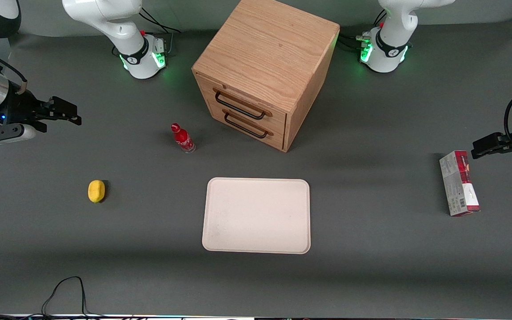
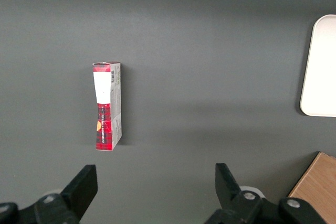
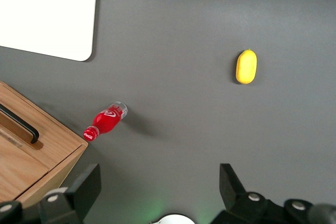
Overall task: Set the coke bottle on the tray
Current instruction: 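Move the right gripper toward the red Coca-Cola bottle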
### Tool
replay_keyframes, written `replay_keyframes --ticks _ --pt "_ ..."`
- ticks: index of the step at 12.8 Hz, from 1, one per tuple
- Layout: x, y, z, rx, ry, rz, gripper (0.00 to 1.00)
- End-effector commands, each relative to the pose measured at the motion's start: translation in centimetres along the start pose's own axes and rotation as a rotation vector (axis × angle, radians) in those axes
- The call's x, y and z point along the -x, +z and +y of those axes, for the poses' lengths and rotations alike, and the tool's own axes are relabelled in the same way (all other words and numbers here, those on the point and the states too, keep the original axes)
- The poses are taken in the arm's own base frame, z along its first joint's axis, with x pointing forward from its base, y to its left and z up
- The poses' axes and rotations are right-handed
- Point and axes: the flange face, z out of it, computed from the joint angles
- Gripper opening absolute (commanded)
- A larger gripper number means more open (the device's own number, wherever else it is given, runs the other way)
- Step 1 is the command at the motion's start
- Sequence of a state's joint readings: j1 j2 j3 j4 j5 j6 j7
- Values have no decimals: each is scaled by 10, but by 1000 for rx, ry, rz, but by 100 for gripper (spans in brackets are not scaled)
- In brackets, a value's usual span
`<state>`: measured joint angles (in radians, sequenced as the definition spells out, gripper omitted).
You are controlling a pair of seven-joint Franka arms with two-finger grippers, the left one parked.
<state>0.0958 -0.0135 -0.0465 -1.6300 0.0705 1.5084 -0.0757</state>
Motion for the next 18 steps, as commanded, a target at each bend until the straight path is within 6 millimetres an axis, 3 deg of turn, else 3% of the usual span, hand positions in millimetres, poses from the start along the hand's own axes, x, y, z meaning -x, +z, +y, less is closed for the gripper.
replay_keyframes --ticks 1,5,8,10,13,16,18 --pt "-5 -14 -1 -7 -3 9 100" --pt "-9 -17 -18 -15 14 11 100" --pt "-6 -24 -83 -9 53 20 100" --pt "6 -34 -135 -6 84 12 100" --pt "23 -40 -198 -29 131 -5 100" --pt "33 -29 -217 -8 99 -46 100" --pt "31 -8 -219 14 94 -75 100"
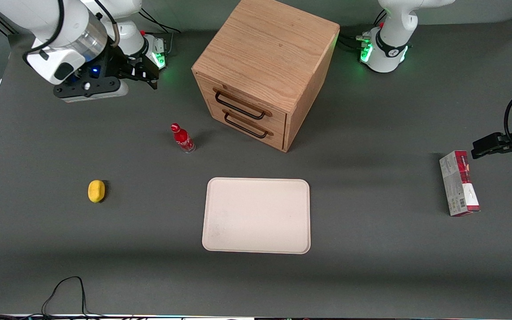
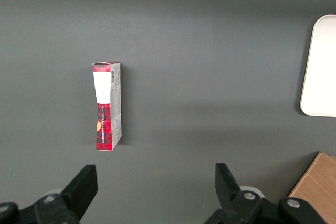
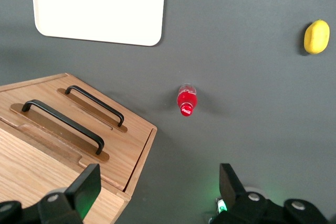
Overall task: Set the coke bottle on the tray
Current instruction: 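Lower the open right gripper over the bottle cap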
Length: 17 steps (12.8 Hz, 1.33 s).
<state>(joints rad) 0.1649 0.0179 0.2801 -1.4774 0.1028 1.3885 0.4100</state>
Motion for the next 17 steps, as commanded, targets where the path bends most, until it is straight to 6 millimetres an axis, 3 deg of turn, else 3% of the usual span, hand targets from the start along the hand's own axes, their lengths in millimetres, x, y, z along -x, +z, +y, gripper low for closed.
replay_keyframes --ticks 1,4,7,10,15,17 --pt "-4 32 -3 8 6 -46 100" --pt "7 90 -12 34 -10 -18 100" --pt "9 158 -3 46 -40 9 100" --pt "18 209 11 46 -72 49 100" --pt "34 268 30 48 -100 90 100" --pt "44 291 26 50 -121 102 100"
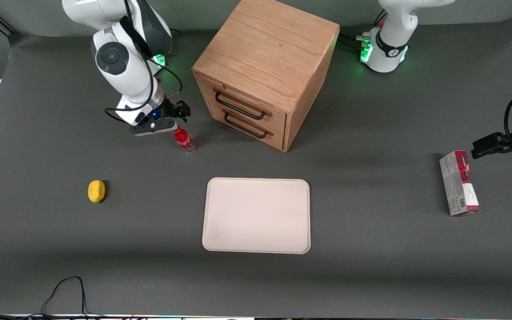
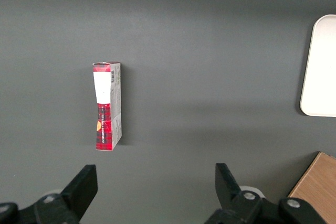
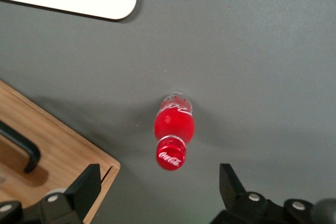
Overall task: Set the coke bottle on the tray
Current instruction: 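Lower the open right gripper over the bottle cap, then close the right gripper on the bottle neck and lift it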
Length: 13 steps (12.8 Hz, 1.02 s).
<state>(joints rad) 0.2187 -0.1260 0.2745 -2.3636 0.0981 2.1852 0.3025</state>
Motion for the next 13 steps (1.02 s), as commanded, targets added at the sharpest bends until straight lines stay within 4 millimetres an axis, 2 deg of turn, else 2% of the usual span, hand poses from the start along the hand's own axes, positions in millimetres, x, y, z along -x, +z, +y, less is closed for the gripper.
replay_keyframes --ticks 1,10,11,13 --pt "22 18 1 10 -40 31 100" --pt "18 30 2 -1 -38 54 99" --pt "18 32 3 -1 -37 51 98" --pt "18 34 2 -1 -38 48 86"
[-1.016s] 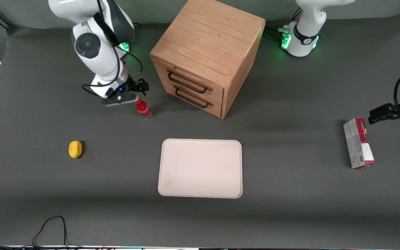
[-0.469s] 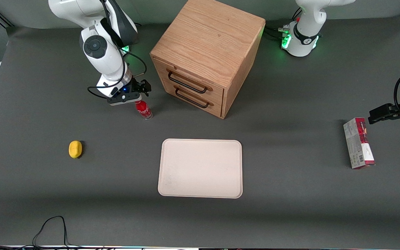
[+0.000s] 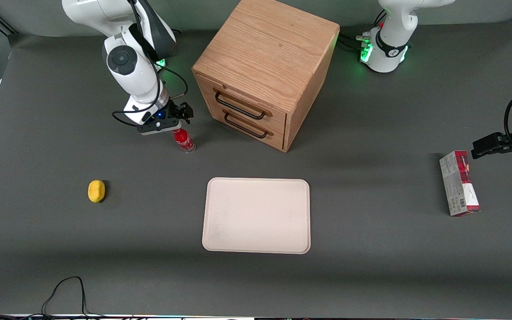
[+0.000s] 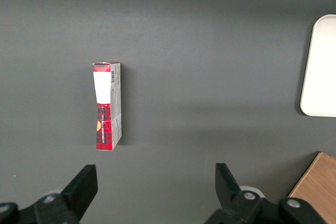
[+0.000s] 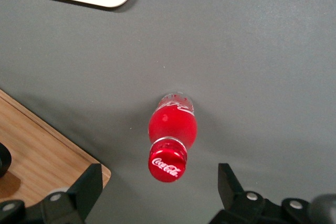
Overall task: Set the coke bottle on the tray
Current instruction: 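Close the right gripper on the bottle neck and lift it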
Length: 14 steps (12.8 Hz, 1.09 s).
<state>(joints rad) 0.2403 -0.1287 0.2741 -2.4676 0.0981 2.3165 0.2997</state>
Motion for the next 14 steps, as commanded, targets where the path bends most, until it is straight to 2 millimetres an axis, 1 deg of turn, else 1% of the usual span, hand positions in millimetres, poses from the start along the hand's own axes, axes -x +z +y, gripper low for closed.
replay_keyframes --ticks 1,3,4,5,6,12,13,14 --pt "2 2 2 1 -23 13 78" --pt "1 3 2 1 -22 13 66" --pt "1 3 2 1 -20 11 45" --pt "1 3 2 1 -20 11 7" --pt "1 3 3 0 -19 13 0" --pt "-1 1 5 -2 -11 17 0" --pt "-4 -3 7 -5 -5 23 0" --pt "-10 -11 14 -12 15 38 0"
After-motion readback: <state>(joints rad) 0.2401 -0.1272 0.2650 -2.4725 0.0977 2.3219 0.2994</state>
